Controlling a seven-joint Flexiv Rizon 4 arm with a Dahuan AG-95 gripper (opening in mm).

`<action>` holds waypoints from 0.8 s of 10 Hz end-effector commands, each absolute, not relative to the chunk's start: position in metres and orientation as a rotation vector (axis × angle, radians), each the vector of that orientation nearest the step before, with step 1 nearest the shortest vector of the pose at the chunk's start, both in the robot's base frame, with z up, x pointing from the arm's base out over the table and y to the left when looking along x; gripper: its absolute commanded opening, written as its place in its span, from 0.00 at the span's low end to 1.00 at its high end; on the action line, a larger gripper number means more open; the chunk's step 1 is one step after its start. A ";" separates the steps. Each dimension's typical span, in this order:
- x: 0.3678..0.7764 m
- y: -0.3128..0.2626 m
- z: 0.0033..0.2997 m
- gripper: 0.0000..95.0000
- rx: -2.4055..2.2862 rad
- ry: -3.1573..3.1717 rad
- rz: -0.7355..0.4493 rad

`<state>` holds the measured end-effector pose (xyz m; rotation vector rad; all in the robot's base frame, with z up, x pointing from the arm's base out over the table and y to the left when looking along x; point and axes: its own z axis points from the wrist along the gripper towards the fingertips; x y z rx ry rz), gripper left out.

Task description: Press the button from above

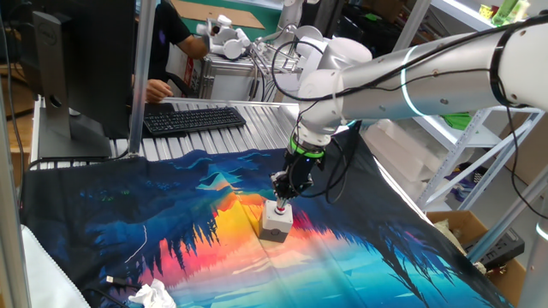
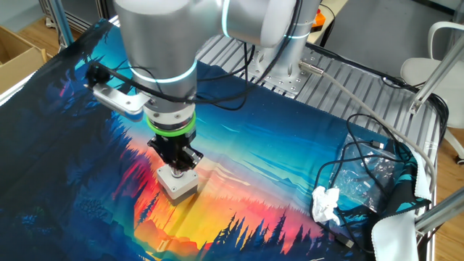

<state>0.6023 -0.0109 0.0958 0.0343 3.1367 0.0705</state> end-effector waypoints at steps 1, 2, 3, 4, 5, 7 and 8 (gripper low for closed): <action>0.604 -0.012 0.097 0.00 0.028 3.143 0.076; 0.604 -0.012 0.096 0.00 0.028 3.142 0.073; 0.604 -0.011 0.094 0.00 0.028 3.140 0.074; 0.604 -0.011 0.093 0.00 0.027 3.139 0.074; 0.604 -0.012 0.095 0.00 0.022 3.145 0.075; 0.604 -0.011 0.092 0.00 0.024 3.141 0.073; 0.604 -0.011 0.090 0.00 0.026 3.140 0.073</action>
